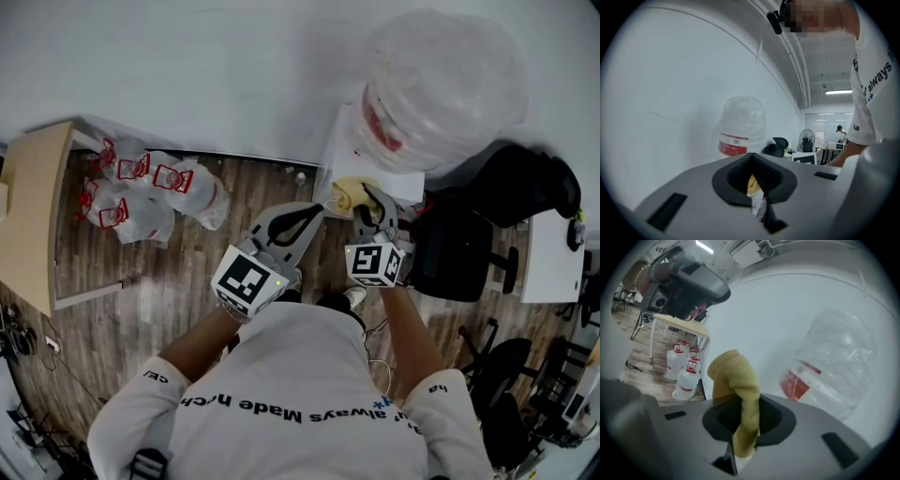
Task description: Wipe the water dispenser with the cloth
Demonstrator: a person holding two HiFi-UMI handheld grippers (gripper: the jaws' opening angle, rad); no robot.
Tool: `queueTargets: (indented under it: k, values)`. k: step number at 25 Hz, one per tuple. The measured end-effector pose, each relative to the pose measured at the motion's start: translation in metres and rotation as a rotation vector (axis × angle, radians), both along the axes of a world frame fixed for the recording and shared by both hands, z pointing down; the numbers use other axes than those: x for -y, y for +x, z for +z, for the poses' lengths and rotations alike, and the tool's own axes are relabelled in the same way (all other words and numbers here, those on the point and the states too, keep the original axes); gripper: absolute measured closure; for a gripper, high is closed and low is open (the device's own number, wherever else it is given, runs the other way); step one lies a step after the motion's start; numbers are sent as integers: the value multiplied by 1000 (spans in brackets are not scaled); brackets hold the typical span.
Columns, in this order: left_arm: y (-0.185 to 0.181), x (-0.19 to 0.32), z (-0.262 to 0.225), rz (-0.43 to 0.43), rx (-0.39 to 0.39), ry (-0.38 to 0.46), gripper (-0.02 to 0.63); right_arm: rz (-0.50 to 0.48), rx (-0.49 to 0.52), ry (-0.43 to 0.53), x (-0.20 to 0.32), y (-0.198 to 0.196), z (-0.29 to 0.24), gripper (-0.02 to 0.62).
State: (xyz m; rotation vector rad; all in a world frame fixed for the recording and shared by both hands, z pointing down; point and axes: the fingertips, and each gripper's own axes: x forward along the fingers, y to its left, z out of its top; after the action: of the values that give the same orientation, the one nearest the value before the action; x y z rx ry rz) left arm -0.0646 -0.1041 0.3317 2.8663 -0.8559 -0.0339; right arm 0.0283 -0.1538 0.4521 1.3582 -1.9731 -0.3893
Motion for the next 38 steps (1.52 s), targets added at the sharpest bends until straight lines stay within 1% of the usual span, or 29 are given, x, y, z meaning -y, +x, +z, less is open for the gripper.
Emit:
queueTargets:
  k: [7, 17, 27, 33, 38]
  values:
    - [-3, 8, 5, -2, 3, -14, 589, -25, -124, -46, 42, -2, 46, 532]
    - [-5, 16, 11, -10, 5, -33, 589, -9, -251, -169, 91, 6, 120, 532]
    - [-15, 23, 22, -35, 19, -62, 589, 26, -347, -262, 123, 9, 171, 534]
    - [-19, 27, 23, -48, 19, -75, 589, 86, -391, -286, 129, 19, 188, 534]
    - [-19, 28, 26, -56, 21, -83, 589, 85, -398, -290, 131, 20, 193, 545]
